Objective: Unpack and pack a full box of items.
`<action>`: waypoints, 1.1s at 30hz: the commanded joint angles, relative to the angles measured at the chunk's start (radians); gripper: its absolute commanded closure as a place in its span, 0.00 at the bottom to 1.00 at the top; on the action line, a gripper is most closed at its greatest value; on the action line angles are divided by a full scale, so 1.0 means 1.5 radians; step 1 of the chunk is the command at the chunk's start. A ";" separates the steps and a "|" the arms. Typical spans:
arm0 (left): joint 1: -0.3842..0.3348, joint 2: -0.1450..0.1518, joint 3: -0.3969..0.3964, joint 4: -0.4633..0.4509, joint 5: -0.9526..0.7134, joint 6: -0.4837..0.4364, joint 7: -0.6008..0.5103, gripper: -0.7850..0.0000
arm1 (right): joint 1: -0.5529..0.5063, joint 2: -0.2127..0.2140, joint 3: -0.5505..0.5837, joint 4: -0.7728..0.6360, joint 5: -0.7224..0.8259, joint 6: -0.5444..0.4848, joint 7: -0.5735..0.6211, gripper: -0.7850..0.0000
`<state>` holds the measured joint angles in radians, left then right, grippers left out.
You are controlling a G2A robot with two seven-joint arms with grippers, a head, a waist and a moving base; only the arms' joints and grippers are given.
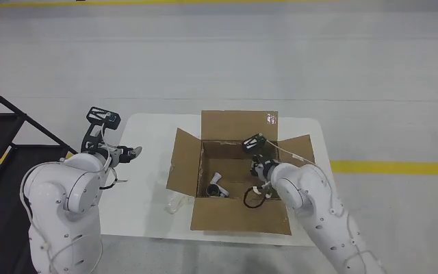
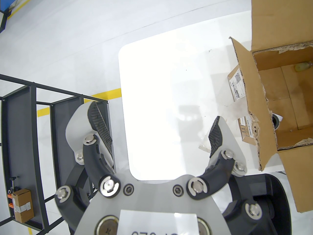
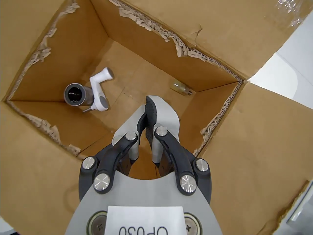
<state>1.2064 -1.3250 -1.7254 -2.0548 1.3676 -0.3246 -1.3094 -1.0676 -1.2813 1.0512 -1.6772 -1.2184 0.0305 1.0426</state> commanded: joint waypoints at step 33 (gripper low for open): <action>0.000 0.000 0.000 0.000 0.000 0.000 0.000 0.00 | 0.122 -0.060 -0.190 0.240 -0.238 0.140 -0.007 1.00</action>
<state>1.2064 -1.3250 -1.7254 -2.0548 1.3676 -0.3246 -1.3094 -0.8969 -1.3645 0.7792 -1.3459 -1.5698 0.2419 1.0446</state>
